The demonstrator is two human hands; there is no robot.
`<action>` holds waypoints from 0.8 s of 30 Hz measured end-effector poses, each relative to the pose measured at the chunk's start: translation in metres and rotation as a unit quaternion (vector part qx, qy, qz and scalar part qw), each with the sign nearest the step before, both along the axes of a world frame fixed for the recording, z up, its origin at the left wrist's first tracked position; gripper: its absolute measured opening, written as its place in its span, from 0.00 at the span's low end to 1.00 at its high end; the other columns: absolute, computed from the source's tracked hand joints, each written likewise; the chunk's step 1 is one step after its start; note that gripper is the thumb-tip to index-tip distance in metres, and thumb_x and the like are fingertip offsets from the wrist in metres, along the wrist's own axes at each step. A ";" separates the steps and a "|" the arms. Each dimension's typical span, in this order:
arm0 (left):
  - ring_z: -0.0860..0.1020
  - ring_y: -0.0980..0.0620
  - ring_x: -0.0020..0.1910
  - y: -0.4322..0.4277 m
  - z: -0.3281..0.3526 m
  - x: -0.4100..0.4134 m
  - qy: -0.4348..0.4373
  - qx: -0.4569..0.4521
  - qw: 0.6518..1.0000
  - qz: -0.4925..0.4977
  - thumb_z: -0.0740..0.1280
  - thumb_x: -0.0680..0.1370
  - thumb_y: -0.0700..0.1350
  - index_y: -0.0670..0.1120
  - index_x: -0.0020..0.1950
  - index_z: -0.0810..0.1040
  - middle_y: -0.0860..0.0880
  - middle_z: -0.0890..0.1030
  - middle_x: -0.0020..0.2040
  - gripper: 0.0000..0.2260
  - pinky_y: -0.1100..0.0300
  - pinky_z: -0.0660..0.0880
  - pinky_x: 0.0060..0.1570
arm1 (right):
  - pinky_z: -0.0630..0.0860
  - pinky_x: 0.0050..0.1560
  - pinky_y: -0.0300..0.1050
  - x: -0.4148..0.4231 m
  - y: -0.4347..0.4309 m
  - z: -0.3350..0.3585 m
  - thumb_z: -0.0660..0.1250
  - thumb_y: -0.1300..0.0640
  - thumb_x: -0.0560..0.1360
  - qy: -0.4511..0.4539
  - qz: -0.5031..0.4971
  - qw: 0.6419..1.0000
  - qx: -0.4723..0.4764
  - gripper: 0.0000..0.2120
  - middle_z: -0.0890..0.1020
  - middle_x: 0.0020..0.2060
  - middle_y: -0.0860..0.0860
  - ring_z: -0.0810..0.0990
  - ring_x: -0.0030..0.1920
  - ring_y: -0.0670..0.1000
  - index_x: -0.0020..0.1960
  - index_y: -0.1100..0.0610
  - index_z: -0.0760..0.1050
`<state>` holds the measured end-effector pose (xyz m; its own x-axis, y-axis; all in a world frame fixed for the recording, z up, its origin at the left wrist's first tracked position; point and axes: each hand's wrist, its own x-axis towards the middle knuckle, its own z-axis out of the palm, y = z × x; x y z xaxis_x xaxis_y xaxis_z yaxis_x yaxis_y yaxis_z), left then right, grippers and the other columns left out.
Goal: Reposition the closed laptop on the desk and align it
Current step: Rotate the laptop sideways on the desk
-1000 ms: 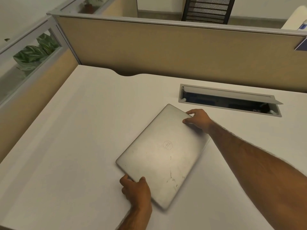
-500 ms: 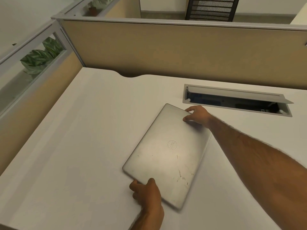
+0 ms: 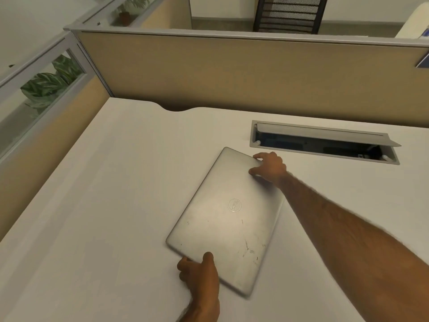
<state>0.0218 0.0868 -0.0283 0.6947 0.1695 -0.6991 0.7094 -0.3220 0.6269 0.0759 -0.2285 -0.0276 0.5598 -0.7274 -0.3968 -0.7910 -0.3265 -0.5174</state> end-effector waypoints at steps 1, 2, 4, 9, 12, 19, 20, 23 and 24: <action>0.77 0.35 0.58 0.004 0.001 0.002 0.005 0.000 1.000 -0.016 0.68 0.75 0.40 0.41 0.69 0.67 0.37 0.71 0.66 0.23 0.43 0.77 0.61 | 0.68 0.69 0.53 -0.005 0.007 0.001 0.76 0.46 0.68 -0.007 -0.011 1.000 -0.015 0.30 0.74 0.68 0.55 0.72 0.68 0.59 0.69 0.45 0.75; 0.76 0.34 0.61 0.007 0.003 0.004 0.008 0.006 0.999 -0.034 0.68 0.75 0.41 0.41 0.71 0.67 0.37 0.70 0.67 0.25 0.43 0.76 0.63 | 0.68 0.68 0.53 -0.012 0.015 0.001 0.76 0.46 0.69 -0.019 -0.024 0.999 -0.032 0.30 0.75 0.67 0.55 0.72 0.68 0.59 0.70 0.45 0.75; 0.71 0.35 0.69 0.013 0.009 0.010 0.002 0.037 0.997 -0.065 0.69 0.76 0.42 0.41 0.78 0.62 0.37 0.64 0.74 0.31 0.42 0.71 0.69 | 0.67 0.68 0.53 -0.030 0.031 0.002 0.75 0.46 0.69 -0.055 -0.056 0.995 -0.061 0.30 0.76 0.67 0.54 0.72 0.69 0.58 0.70 0.47 0.75; 0.60 0.37 0.79 0.012 0.026 0.047 -0.154 0.095 0.969 -0.168 0.67 0.78 0.43 0.44 0.83 0.52 0.44 0.55 0.82 0.37 0.41 0.60 0.76 | 0.67 0.69 0.54 -0.080 0.069 0.000 0.75 0.51 0.72 -0.090 -0.140 0.984 -0.058 0.31 0.72 0.69 0.56 0.69 0.70 0.59 0.72 0.53 0.71; 0.64 0.37 0.77 -0.012 0.028 0.087 -0.179 0.103 0.950 -0.235 0.66 0.78 0.42 0.43 0.81 0.58 0.42 0.61 0.80 0.33 0.42 0.63 0.74 | 0.70 0.66 0.54 -0.099 0.085 0.001 0.75 0.50 0.71 -0.078 -0.203 0.976 -0.018 0.34 0.70 0.67 0.59 0.69 0.70 0.62 0.74 0.56 0.68; 0.69 0.38 0.73 -0.087 0.026 0.142 -0.152 0.118 0.907 -0.374 0.63 0.79 0.45 0.40 0.76 0.67 0.39 0.70 0.73 0.25 0.47 0.69 0.70 | 0.75 0.58 0.54 -0.109 0.116 0.003 0.75 0.45 0.69 -0.030 -0.264 0.960 0.088 0.33 0.72 0.62 0.60 0.75 0.63 0.64 0.66 0.60 0.70; 0.69 0.37 0.72 -0.094 0.025 0.145 -0.148 0.134 0.901 -0.385 0.63 0.79 0.46 0.40 0.74 0.68 0.39 0.71 0.72 0.24 0.47 0.70 0.69 | 0.76 0.57 0.55 -0.108 0.120 0.003 0.75 0.45 0.68 -0.030 -0.265 0.959 0.094 0.32 0.73 0.61 0.60 0.75 0.62 0.64 0.64 0.61 0.70; 0.68 0.37 0.72 -0.109 0.023 0.147 -0.140 0.173 0.876 -0.429 0.61 0.79 0.47 0.40 0.72 0.70 0.39 0.70 0.71 0.22 0.47 0.70 0.66 | 0.78 0.57 0.56 -0.106 0.131 0.004 0.76 0.45 0.67 -0.037 -0.268 0.956 0.112 0.33 0.73 0.60 0.58 0.76 0.60 0.63 0.63 0.61 0.69; 0.68 0.38 0.71 -0.111 0.021 0.147 -0.142 0.191 0.863 -0.445 0.60 0.79 0.47 0.40 0.72 0.70 0.39 0.70 0.71 0.22 0.47 0.71 0.66 | 0.78 0.57 0.56 -0.105 0.133 0.004 0.76 0.45 0.67 -0.035 -0.269 0.955 0.116 0.33 0.72 0.61 0.58 0.76 0.60 0.62 0.64 0.60 0.68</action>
<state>0.1689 -0.0244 -0.0068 0.8027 -0.3401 -0.4898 -0.0908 -0.8815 0.4633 -0.0289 -0.0953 -0.0235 0.1606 -0.8146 -0.5573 -0.7728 0.2475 -0.5844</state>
